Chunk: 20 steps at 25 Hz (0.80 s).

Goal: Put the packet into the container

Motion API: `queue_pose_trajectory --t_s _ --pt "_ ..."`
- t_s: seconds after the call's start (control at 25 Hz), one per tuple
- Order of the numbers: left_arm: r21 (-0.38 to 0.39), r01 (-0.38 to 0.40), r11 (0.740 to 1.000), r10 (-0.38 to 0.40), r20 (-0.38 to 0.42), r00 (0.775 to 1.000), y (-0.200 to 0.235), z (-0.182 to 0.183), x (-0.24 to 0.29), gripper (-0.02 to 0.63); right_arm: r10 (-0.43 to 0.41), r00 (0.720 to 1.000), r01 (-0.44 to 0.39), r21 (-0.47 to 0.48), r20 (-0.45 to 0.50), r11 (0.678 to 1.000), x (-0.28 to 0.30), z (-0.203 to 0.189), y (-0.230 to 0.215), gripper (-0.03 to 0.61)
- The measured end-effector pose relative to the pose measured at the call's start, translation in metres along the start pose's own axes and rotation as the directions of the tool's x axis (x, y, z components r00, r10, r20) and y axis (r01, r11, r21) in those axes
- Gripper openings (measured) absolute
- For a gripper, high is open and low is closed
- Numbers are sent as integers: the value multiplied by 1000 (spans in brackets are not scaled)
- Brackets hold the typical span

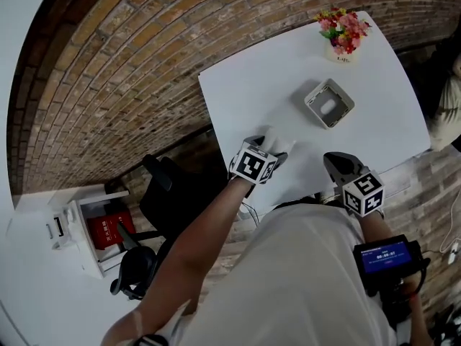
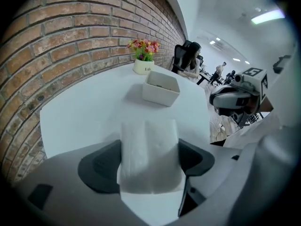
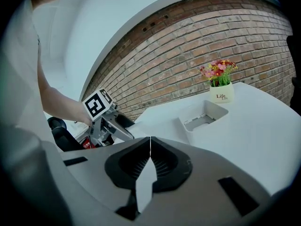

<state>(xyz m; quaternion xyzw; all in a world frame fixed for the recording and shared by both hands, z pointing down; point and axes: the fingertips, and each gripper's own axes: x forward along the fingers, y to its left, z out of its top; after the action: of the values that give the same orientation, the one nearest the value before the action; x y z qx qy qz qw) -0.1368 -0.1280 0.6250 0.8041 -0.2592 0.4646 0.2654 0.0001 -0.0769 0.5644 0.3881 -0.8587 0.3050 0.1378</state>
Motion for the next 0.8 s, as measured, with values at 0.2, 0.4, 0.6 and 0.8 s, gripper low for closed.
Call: queue_pose_trajectory --t_s 0.2,0.4,0.6,0.8 --pt "-25 21 999 -19 79 997 -4 2 -15 382 -30 1000 30 -29 3 999 0 10 -2 11" --pt "-39 31 999 -25 131 991 -17 -4 -24 382 -37 999 37 -45 9 998 -3 14 -3 11" --pt "-56 37 998 -27 174 984 -32 -5 -29 382 -32 999 33 -62 11 998 -7 18 -12 11" --pt "-73 26 997 -10 209 978 -41 -4 -33 382 -6 1000 6 -65 9 998 -7 18 -14 11"
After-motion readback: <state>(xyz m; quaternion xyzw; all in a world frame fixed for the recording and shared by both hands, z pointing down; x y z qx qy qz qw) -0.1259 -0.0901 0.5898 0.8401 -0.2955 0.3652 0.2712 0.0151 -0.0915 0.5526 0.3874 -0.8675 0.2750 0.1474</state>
